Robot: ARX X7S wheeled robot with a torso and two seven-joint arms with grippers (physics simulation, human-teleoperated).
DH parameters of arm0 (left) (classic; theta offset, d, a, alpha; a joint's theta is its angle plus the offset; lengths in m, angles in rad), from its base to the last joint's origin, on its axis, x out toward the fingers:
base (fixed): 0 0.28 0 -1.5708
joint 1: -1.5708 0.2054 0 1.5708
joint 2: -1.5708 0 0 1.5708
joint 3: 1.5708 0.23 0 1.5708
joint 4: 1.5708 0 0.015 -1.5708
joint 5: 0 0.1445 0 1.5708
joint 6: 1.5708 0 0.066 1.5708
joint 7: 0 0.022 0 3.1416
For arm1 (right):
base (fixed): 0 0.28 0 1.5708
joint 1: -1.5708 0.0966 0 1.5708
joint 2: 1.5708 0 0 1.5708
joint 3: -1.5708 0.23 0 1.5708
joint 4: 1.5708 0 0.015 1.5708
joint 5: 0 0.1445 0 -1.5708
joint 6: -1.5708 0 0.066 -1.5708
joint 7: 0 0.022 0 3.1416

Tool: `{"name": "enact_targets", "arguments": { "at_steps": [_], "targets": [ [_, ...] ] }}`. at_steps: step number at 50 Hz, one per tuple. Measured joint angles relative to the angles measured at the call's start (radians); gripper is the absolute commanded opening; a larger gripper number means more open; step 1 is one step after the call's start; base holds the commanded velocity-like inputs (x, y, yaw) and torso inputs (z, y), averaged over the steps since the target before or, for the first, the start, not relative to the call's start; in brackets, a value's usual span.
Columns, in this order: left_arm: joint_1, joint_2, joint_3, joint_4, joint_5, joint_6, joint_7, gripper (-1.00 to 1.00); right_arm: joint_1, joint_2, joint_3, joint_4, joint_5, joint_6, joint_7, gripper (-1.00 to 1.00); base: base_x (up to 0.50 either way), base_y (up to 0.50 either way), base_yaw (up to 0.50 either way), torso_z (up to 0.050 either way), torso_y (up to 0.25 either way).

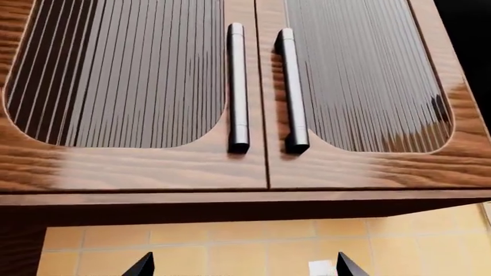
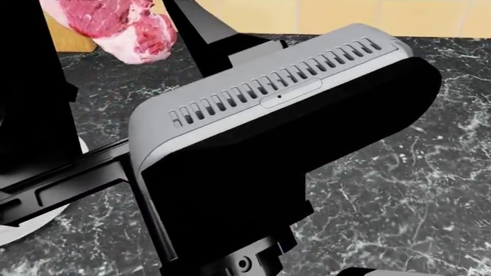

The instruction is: Pick the steak from the oven and place it on the plate on the counter.

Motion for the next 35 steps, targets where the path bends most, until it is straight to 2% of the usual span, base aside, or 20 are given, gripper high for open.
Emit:
{"name": "enact_targets", "arguments": {
  "at_steps": [28, 35],
  "targets": [
    [0.003, -0.003, 0.007, 0.002, 0.006, 0.013, -0.001, 1.0, 0.001, -0.002, -0.003, -0.001, -0.003, 0.019, 0.004, -1.0, 0.06, 0.01, 0.5, 0.0, 0.001],
    [0.004, -0.004, 0.01, 0.002, 0.01, 0.016, 0.001, 1.0, 0.0, -0.004, -0.003, -0.002, -0.005, 0.019, 0.001, -1.0, 0.0, 0.0, 0.0, 0.0, 0.0]
  ]
}}
